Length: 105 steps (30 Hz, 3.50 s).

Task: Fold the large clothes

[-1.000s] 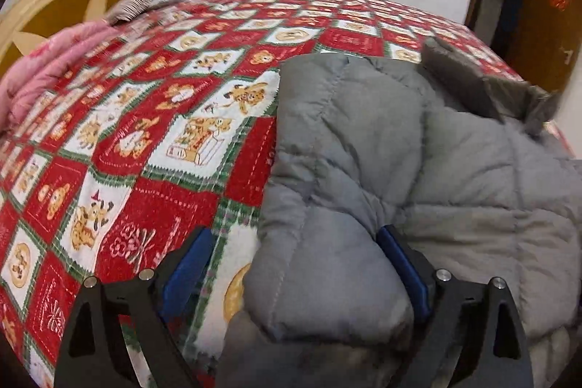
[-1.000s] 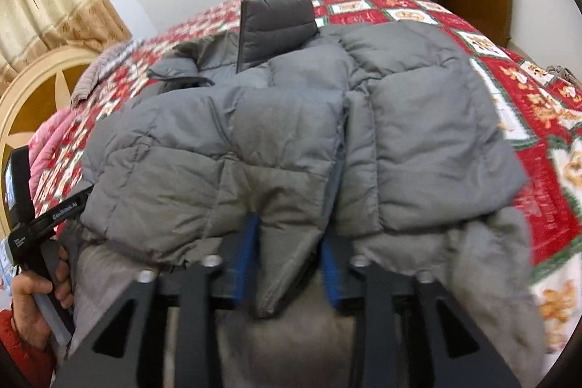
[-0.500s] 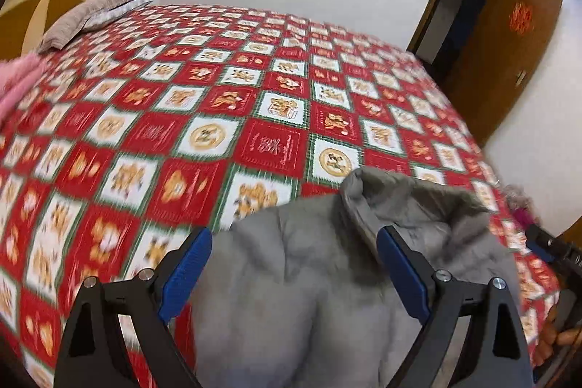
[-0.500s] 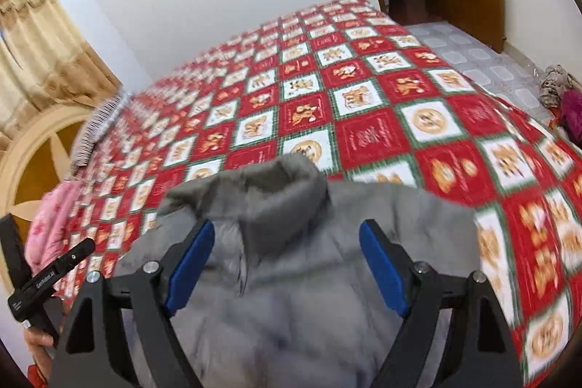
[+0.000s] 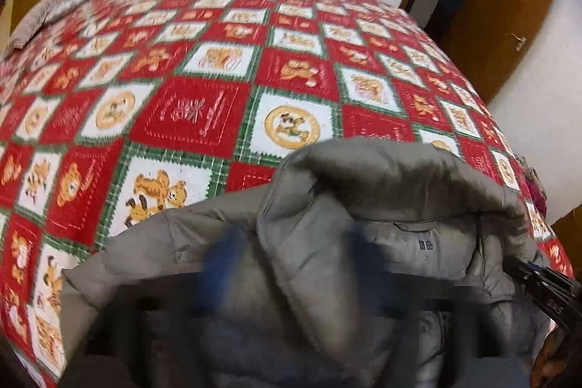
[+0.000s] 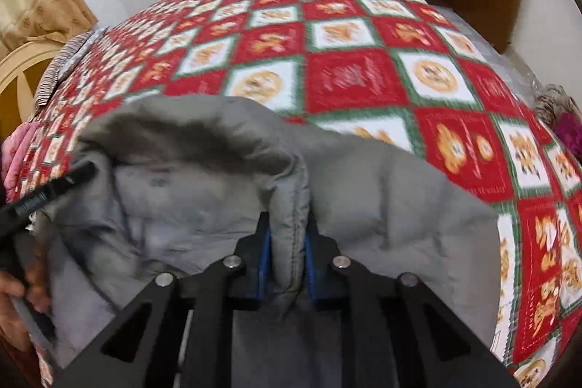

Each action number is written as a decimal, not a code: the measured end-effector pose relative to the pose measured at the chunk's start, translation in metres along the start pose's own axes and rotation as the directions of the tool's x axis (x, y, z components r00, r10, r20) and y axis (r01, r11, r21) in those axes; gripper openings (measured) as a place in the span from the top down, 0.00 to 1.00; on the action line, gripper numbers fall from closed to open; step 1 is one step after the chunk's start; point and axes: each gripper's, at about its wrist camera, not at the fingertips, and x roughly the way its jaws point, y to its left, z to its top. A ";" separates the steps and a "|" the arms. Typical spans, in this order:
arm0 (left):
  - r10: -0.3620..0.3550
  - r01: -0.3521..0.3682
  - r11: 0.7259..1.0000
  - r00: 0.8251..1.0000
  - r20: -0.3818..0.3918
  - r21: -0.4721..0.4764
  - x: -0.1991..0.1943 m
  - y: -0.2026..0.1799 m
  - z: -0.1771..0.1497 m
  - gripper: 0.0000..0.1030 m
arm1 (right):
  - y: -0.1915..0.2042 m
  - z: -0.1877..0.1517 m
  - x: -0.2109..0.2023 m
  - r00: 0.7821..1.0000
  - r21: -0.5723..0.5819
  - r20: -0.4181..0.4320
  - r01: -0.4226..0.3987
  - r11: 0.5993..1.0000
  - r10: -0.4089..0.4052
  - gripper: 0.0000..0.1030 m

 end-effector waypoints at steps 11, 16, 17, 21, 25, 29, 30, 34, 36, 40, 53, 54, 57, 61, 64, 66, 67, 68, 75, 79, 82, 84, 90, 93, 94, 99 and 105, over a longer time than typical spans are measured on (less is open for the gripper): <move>0.047 -0.046 0.999 0.997 0.063 -0.022 0.006 0.027 -0.037 0.91 | 0.003 -0.021 0.006 0.989 -0.058 0.140 0.047 0.997 -0.038 0.84; 0.070 -0.067 0.997 0.993 0.094 -0.033 0.010 0.028 -0.043 0.91 | 0.005 -0.022 -0.018 0.989 -0.068 0.136 0.071 0.995 -0.061 0.60; 0.065 -0.062 0.997 0.993 0.096 -0.039 0.010 0.030 -0.043 0.91 | 0.004 -0.021 -0.028 0.982 -0.058 0.172 0.085 0.995 -0.074 0.56; 0.102 -0.099 0.995 0.988 0.113 -0.030 0.010 0.025 -0.044 0.91 | 0.003 0.005 -0.077 0.941 0.044 0.332 0.055 0.997 -0.067 0.52; 0.195 -0.200 0.979 0.972 0.129 0.030 0.012 0.010 -0.046 0.91 | 0.022 0.054 -0.059 0.962 0.150 0.271 -0.002 0.989 -0.039 0.52; 0.231 -0.240 0.969 0.963 0.136 0.057 0.013 0.006 -0.047 0.91 | 0.043 0.066 -0.012 0.991 0.174 0.130 0.008 0.985 -0.031 0.53; 0.233 -0.242 0.968 0.963 0.137 0.058 0.013 0.006 -0.047 0.91 | 0.045 0.062 -0.002 0.995 0.170 0.091 0.020 0.985 -0.036 0.54; 0.228 -0.237 0.970 0.964 0.136 0.055 0.013 0.007 -0.047 0.91 | 0.045 0.023 0.031 0.998 0.104 -0.028 0.065 0.992 -0.063 0.57; 0.231 -0.240 0.969 0.963 0.136 0.057 0.013 0.006 -0.046 0.91 | 0.049 0.011 0.029 0.995 0.017 0.019 0.093 0.996 -0.093 0.59; 0.198 -0.206 0.978 0.970 0.139 0.043 0.007 0.009 -0.047 0.91 | 0.068 -0.019 0.033 0.964 -0.203 0.184 0.231 0.952 -0.194 0.59; 0.032 -0.046 0.998 0.969 0.245 0.050 -0.055 -0.048 0.016 0.90 | 0.062 -0.018 0.030 0.963 -0.182 0.222 0.197 0.963 -0.155 0.58; 0.035 -0.046 0.998 0.977 0.211 0.046 -0.036 -0.053 0.019 0.90 | 0.061 -0.018 0.030 0.963 -0.181 0.223 0.194 0.964 -0.152 0.58; 0.089 -0.093 0.995 0.992 0.092 0.036 0.013 -0.056 0.003 0.90 | 0.056 -0.019 0.029 0.967 -0.167 0.224 0.164 0.972 -0.125 0.58; 0.018 -0.015 0.999 0.996 0.085 -0.032 0.036 -0.033 -0.031 0.90 | 0.052 -0.019 0.028 0.971 -0.152 0.222 0.128 0.980 -0.092 0.58; 0.043 -0.042 0.999 0.995 0.092 -0.020 0.040 -0.037 -0.032 0.90 | 0.055 -0.017 0.030 0.971 -0.163 0.215 0.143 0.976 -0.106 0.58; 0.083 -0.084 0.996 0.992 0.099 0.012 0.042 -0.045 -0.032 0.90 | 0.056 -0.017 0.031 0.972 -0.167 0.208 0.144 0.975 -0.108 0.57; 0.091 -0.094 0.995 0.991 0.101 0.019 0.042 -0.046 -0.032 0.90 | 0.056 -0.016 0.032 0.973 -0.168 0.205 0.143 0.975 -0.107 0.57; 0.094 -0.097 0.995 0.990 0.102 0.021 0.044 -0.046 -0.032 0.90 | 0.056 -0.016 0.032 0.974 -0.169 0.201 0.142 0.975 -0.107 0.56; 0.132 -0.138 0.989 0.986 0.104 0.051 0.044 -0.051 -0.031 0.90 | 0.061 -0.014 0.034 0.969 -0.187 0.204 0.179 0.966 -0.140 0.56; 0.143 -0.152 0.984 0.986 0.090 0.094 0.014 -0.056 -0.034 0.90 | 0.065 -0.012 0.022 0.973 -0.206 0.180 0.179 0.962 -0.142 0.53; 0.100 -0.127 0.979 0.981 0.164 0.158 -0.044 -0.054 -0.053 0.85 | 0.079 -0.034 -0.030 0.942 -0.180 0.308 0.192 0.965 -0.131 0.37; 0.050 -0.084 0.978 0.982 0.183 0.189 -0.082 -0.042 -0.071 0.61 | 0.093 -0.057 -0.067 0.923 -0.154 0.362 0.197 0.968 -0.130 0.12; 0.028 -0.083 0.981 0.953 0.302 0.173 -0.184 -0.005 -0.143 0.16 | 0.118 -0.129 -0.136 0.917 -0.169 0.370 0.223 0.960 -0.148 0.12; 0.085 -0.139 0.977 0.948 0.305 0.159 -0.207 0.006 -0.177 0.16 | 0.128 -0.156 -0.156 0.924 -0.155 0.352 0.214 0.965 -0.148 0.12; 0.089 -0.142 0.977 0.947 0.308 0.157 -0.215 0.009 -0.188 0.16 | 0.131 -0.166 -0.165 0.924 -0.148 0.355 0.201 0.968 -0.138 0.12; 0.064 -0.114 0.984 0.944 0.324 0.138 -0.249 0.021 -0.243 0.16 | 0.147 -0.209 -0.201 0.899 -0.163 0.423 0.200 0.966 -0.114 0.12; 0.015 -0.035 0.997 0.958 0.288 0.065 -0.268 0.042 -0.282 0.16 | 0.151 -0.252 -0.226 0.893 -0.181 0.433 0.218 0.959 -0.122 0.11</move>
